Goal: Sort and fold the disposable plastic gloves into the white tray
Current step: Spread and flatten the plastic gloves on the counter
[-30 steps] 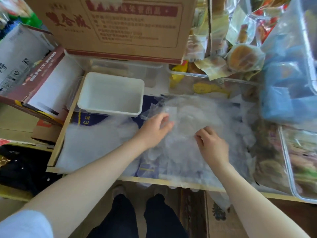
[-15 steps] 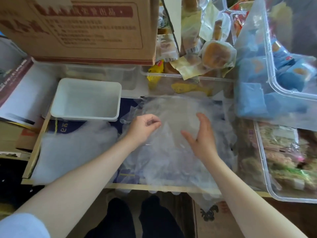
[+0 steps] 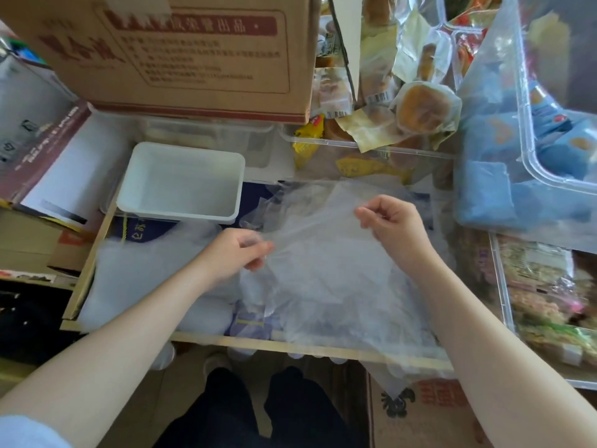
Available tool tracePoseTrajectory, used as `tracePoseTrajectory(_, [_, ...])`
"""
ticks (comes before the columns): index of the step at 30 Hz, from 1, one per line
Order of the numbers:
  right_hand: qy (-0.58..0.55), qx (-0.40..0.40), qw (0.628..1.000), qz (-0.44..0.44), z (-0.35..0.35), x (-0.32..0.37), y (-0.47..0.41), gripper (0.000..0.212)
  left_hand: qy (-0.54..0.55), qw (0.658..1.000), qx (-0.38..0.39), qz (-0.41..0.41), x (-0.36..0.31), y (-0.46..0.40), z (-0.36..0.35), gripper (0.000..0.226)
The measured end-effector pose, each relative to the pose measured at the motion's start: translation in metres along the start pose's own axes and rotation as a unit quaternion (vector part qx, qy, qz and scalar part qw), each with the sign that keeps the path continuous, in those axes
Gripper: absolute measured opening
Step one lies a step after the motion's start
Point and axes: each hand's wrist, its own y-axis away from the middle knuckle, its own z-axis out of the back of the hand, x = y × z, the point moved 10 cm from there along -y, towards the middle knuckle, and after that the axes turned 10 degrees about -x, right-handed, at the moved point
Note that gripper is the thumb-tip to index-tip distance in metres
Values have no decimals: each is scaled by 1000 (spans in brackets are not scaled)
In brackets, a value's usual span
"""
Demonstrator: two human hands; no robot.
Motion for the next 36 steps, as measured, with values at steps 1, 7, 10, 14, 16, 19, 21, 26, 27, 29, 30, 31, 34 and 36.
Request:
tracePoseTrajectory(1, [26, 24, 999, 12, -6, 4, 3, 30, -45, 999, -17, -4, 2, 1, 10, 14])
tracePoseTrajectory(7, [112, 181, 976, 53, -55, 28, 34, 24, -55, 996, 22, -61, -45, 3, -1, 65])
tracePoseTrajectory(10, [109, 181, 977, 32, -63, 30, 41, 26, -19, 994, -15, -105, -61, 7, -16, 7])
tracePoseTrajectory(14, [117, 154, 981, -27, -57, 5, 41, 33, 27, 982, -161, -95, -51, 23, 9, 24])
tracePoseTrajectory(16, [141, 107, 984, -37, -49, -12, 36, 34, 19, 979, -181, -87, -43, 29, 17, 23])
tracePoseTrajectory(19, [292, 65, 953, -41, -37, -52, 24, 27, 25, 978, -194, -73, -34, 32, 28, 22])
tracePoseTrajectory(21, [389, 69, 915, -81, -27, -84, 20, 50, 37, 981, -182, -64, -28, 33, 31, 19])
tracePoseTrajectory(26, [422, 19, 900, -106, -17, -100, 8, 34, -10, 984, -159, -77, -22, 44, 26, 15])
tracePoseTrajectory(27, [404, 16, 906, -125, -17, -102, 8, 33, -20, 985, -153, -82, -22, 45, 24, 16])
tracePoseTrajectory(29, [385, 8, 911, -145, -19, -104, 10, 38, -31, 985, -147, -84, -22, 46, 21, 17])
tracePoseTrajectory(30, [396, -1, 906, -148, -18, -104, 11, 43, -35, 986, -142, -85, -23, 47, 19, 18])
tracePoseTrajectory(31, [417, -12, 897, -147, -15, -104, 12, 47, -37, 986, -135, -85, -23, 48, 17, 18])
tracePoseTrajectory(34, [428, -38, 886, -173, -6, -109, 19, 55, -55, 989, -111, -78, -20, 49, 10, 16])
tracePoseTrajectory(36, [376, -53, 906, -186, -1, -113, 19, 47, -74, 989, -102, -77, -18, 49, 8, 15])
